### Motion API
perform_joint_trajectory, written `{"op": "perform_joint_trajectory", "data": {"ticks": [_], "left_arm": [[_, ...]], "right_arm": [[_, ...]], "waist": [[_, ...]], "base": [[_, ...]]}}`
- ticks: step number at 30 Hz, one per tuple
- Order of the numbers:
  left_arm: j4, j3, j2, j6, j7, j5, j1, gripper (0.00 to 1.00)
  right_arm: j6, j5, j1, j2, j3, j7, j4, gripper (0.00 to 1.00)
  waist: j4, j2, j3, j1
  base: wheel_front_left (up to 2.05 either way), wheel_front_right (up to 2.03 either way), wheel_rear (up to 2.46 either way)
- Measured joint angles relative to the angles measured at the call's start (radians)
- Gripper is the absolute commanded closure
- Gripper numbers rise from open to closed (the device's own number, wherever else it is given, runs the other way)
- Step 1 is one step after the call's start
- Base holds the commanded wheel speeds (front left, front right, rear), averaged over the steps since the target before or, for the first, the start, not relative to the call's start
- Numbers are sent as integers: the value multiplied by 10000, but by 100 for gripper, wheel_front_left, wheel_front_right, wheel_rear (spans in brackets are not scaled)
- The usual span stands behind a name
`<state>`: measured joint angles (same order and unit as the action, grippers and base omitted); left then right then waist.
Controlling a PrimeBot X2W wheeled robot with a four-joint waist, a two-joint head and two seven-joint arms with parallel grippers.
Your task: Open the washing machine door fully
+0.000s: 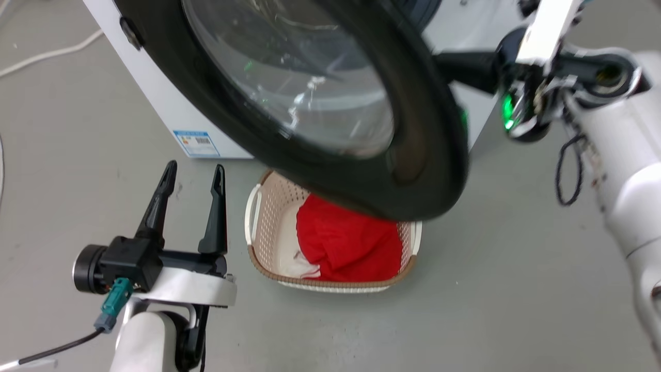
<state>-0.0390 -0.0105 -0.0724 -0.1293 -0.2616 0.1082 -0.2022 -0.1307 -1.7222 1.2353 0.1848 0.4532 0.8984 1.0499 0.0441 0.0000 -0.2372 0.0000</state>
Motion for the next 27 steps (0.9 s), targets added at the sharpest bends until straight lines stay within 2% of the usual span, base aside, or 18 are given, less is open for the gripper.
{"op": "perform_joint_trajectory", "data": {"ticks": [10, 18, 23, 27], "left_arm": [[-178, -71, 109, 0, 0, -29, 456, 0], [-309, -305, 150, 0, 2, -10, 607, 0], [-395, -385, 161, 0, 0, 4, 665, 0], [-462, -347, 173, 0, 2, 6, 733, 0]], "right_arm": [[-2, -539, -2186, -736, 265, 857, -2102, 100], [-2, -830, -3304, -1149, 857, 821, -3421, 100], [0, -949, -3742, -1241, 1047, 351, -3948, 100], [0, -681, -4121, -1243, 606, -1244, -4387, 100]], "waist": [[29, 0, 928, -1], [211, 0, 1258, -1], [258, 0, 1328, -2], [201, 0, 1430, -1]], "base": [[0, 0, 0], [0, 0, 0], [0, 0, 0], [0, 0, 0]]}}
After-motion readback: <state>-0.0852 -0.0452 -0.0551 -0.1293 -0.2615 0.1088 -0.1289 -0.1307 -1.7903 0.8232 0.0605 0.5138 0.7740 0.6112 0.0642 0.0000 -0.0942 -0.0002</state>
